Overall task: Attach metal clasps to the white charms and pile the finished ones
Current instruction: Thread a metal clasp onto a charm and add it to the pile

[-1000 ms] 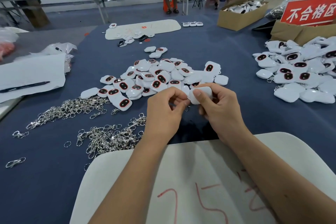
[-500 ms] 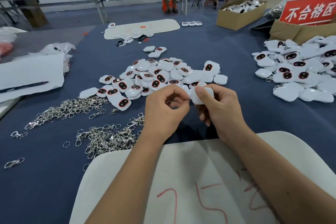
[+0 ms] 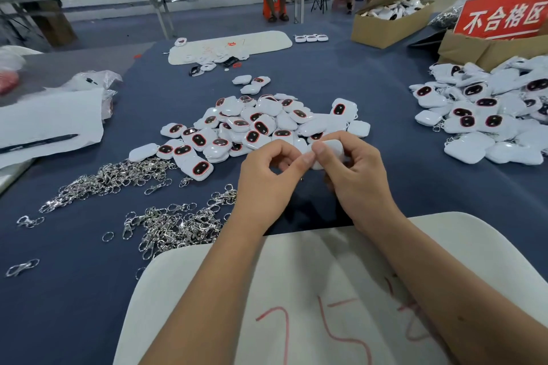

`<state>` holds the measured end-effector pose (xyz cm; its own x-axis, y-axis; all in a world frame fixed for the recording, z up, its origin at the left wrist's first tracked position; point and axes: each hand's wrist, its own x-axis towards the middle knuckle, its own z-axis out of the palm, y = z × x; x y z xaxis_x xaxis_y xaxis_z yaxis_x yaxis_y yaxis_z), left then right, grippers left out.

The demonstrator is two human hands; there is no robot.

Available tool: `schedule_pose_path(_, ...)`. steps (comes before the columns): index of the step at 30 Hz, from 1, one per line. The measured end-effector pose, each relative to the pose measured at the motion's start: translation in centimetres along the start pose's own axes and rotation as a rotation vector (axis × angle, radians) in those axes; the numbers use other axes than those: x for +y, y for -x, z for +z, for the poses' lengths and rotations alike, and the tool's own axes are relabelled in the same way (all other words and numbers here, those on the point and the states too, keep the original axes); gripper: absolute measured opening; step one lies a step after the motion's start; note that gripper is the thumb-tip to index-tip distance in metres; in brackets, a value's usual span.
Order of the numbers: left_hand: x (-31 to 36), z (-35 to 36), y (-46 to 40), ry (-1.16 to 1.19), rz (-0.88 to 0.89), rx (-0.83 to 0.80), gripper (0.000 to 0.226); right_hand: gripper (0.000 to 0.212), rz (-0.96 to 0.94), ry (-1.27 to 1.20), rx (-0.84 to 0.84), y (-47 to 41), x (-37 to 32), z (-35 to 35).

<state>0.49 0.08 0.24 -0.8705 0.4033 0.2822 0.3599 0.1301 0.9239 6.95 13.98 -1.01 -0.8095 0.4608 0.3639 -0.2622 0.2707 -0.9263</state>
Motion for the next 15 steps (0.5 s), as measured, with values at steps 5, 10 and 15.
schedule_pose_path(5, 0.1, -0.1, 0.1, -0.005, 0.002, -0.055, 0.017, 0.025, 0.027, -0.067, -0.026, 0.0, -0.1, -0.1)
schedule_pose_path(10, 0.8, 0.2, 0.3, 0.001, 0.054, -0.042, 0.016, 0.035, 0.109, -0.139, -0.024, -0.3, 0.1, -0.2)
schedule_pose_path(15, 1.1, 0.8, 0.5, 0.039, 0.128, -0.031, 0.014, 0.043, 0.281, -0.193, -0.080, -0.6, -0.4, -0.5)
